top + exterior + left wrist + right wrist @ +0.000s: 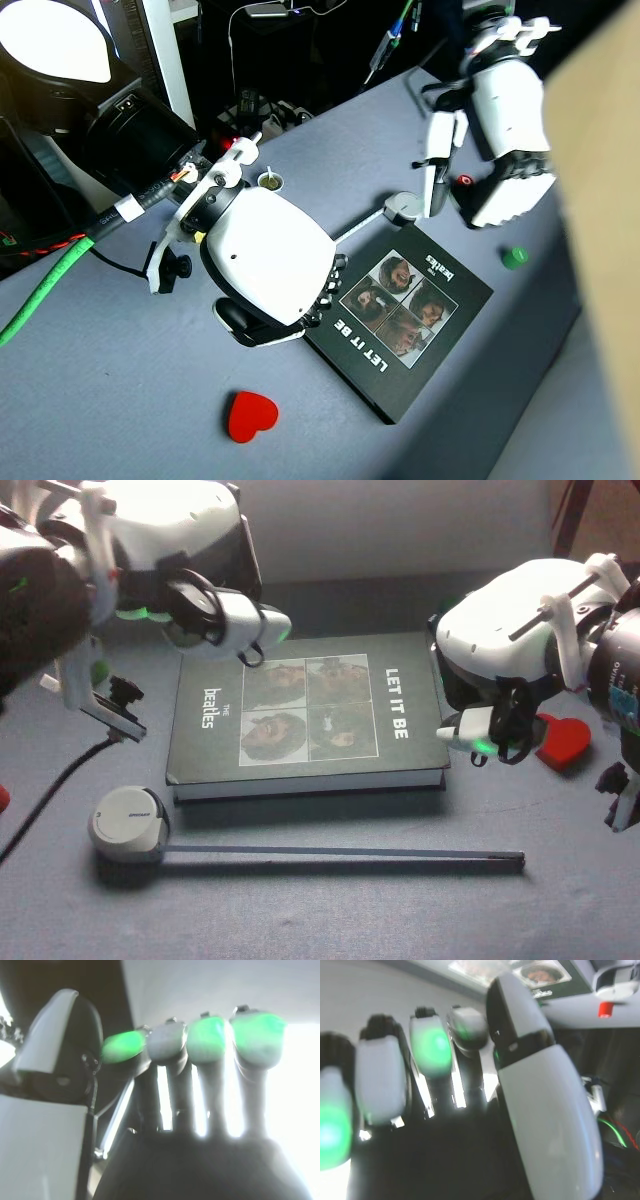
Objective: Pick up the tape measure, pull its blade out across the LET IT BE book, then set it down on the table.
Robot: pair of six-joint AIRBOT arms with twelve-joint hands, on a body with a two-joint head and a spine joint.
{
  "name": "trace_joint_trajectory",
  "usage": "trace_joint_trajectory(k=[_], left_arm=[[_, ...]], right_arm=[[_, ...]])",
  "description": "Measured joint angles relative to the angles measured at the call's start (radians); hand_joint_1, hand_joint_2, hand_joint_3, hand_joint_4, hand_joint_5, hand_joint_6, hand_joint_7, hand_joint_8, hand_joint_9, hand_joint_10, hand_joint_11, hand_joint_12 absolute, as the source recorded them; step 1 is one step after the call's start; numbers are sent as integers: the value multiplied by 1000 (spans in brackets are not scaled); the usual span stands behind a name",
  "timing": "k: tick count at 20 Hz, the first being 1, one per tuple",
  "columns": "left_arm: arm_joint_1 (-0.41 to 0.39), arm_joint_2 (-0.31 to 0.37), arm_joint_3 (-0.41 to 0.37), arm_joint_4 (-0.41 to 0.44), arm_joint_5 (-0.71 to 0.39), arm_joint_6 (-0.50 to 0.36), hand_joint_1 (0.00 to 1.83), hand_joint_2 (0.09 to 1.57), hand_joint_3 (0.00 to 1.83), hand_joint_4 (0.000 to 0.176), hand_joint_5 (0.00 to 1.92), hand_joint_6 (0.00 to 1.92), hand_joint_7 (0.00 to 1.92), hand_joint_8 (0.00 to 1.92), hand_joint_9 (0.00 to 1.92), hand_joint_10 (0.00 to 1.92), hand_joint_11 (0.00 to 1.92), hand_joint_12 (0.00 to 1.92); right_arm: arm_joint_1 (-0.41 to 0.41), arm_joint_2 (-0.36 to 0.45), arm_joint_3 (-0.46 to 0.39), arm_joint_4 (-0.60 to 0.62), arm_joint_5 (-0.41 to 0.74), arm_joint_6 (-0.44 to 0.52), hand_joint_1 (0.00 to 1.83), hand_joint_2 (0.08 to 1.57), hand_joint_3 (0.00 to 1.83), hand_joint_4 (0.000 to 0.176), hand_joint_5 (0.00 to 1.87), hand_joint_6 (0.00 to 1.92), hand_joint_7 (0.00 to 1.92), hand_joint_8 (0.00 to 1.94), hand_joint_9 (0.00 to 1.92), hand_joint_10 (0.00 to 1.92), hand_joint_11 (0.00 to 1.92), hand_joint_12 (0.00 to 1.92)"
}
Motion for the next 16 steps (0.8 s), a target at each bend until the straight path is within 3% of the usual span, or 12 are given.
trace_joint_trajectory(k=[6,11,16], left_arm=[[-5,-70,-142,-180,-429,56,619,1325,6,0,1314,1921,1445,1921,1522,1921,1577,1921],[-2,-97,-196,-192,-531,1,628,1323,0,0,1282,1921,1408,1921,1487,1921,1558,1921],[-32,-96,-224,-197,-573,-2,628,1322,0,0,1280,1921,1406,1921,1485,1921,1556,1921]], right_arm=[[0,2,-2,-1,-5,0,788,1339,3,176,1250,1921,1444,1941,1622,1921,1798,1921],[-1,3,-4,-6,-3,0,782,1334,0,176,1251,1921,1441,1941,1620,1921,1796,1921],[-11,24,-4,-10,16,0,786,1340,3,176,1250,1921,1440,1941,1620,1921,1793,1921]])
